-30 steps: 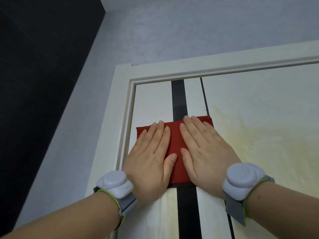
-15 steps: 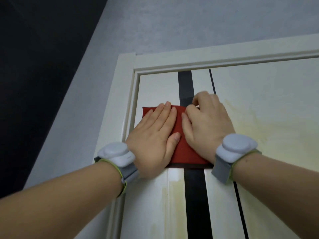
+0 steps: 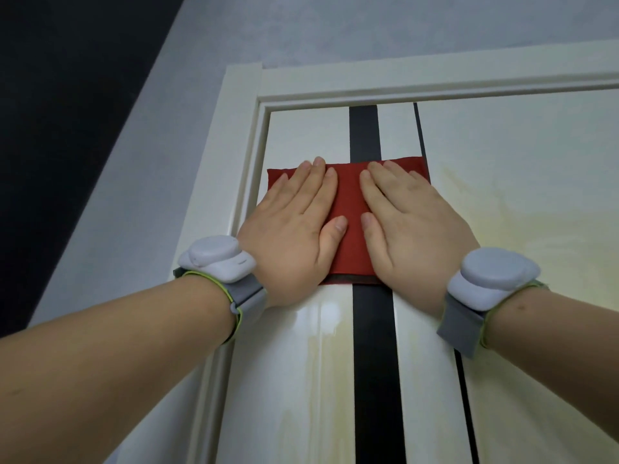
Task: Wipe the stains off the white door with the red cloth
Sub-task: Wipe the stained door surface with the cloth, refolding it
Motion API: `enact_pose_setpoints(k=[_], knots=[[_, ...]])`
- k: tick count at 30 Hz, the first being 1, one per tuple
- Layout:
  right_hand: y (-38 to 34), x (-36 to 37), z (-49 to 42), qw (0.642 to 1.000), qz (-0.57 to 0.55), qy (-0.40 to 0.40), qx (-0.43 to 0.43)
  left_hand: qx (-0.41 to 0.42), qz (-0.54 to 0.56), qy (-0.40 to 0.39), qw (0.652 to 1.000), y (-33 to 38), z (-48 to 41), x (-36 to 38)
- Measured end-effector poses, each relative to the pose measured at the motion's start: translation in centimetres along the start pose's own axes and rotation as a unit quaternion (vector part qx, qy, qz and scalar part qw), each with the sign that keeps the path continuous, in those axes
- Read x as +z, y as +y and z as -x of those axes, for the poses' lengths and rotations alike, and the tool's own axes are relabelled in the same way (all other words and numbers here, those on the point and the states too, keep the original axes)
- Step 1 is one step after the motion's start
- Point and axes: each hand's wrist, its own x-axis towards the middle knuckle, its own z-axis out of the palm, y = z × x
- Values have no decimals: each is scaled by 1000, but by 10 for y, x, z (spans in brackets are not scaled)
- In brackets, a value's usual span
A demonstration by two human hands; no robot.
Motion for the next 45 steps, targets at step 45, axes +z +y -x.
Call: enact_pose_setpoints(k=[45], knots=[[-37,-16,53,999,-49,8,19,9,24,0,1000,25,75,-18]])
